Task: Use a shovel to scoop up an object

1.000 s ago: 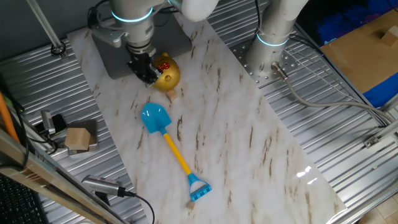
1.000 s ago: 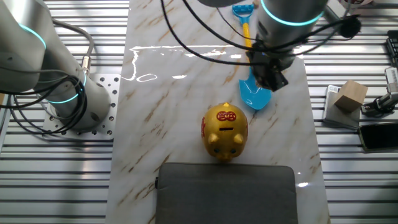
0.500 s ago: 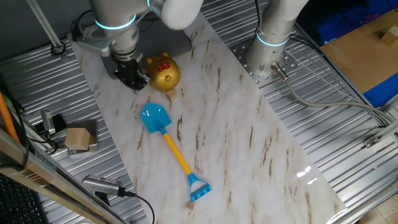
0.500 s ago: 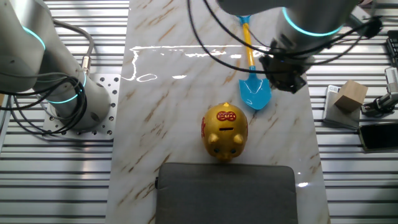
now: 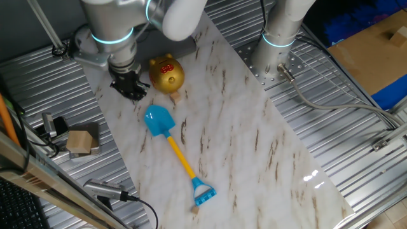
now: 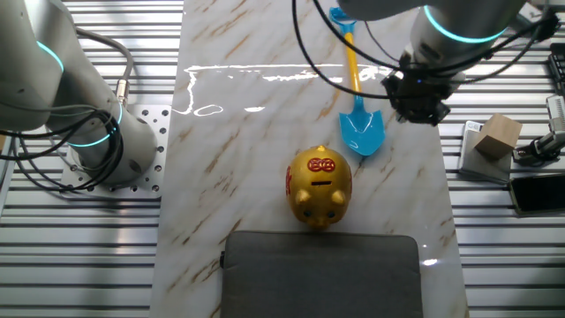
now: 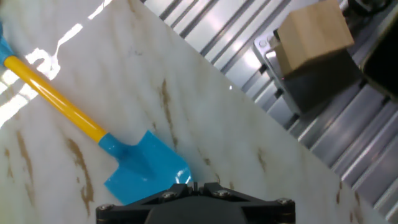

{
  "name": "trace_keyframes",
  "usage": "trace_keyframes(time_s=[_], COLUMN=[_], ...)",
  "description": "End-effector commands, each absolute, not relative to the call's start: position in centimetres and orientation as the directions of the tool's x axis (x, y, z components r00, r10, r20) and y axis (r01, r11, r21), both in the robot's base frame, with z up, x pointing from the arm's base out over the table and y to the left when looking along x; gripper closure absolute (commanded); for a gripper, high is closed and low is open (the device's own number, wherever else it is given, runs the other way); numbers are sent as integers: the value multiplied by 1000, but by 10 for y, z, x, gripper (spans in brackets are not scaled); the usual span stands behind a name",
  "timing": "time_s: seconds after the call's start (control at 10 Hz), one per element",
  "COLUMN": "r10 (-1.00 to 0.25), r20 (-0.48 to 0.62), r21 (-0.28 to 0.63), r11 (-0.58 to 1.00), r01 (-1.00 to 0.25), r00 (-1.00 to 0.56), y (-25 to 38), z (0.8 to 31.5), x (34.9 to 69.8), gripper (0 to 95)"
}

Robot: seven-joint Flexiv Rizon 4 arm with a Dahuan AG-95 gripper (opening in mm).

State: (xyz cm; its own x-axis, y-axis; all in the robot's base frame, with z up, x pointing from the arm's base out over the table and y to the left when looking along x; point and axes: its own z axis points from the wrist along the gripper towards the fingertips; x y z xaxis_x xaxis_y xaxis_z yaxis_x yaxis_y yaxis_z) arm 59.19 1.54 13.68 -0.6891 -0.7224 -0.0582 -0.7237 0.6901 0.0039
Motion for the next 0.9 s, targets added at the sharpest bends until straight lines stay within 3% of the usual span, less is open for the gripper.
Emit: trace_keyframes(time_s=[0.1, 0.6, 0.9], r10=[-741, -756, -831], r20=[-43, -50, -96], r21=[-12, -8, 21], r11=[671, 653, 548], r01=[-741, -757, -836], r00=[-671, -652, -548], y=[26, 49, 49], z=[134, 129, 129], x=[593, 589, 589], gripper=[950, 950, 950])
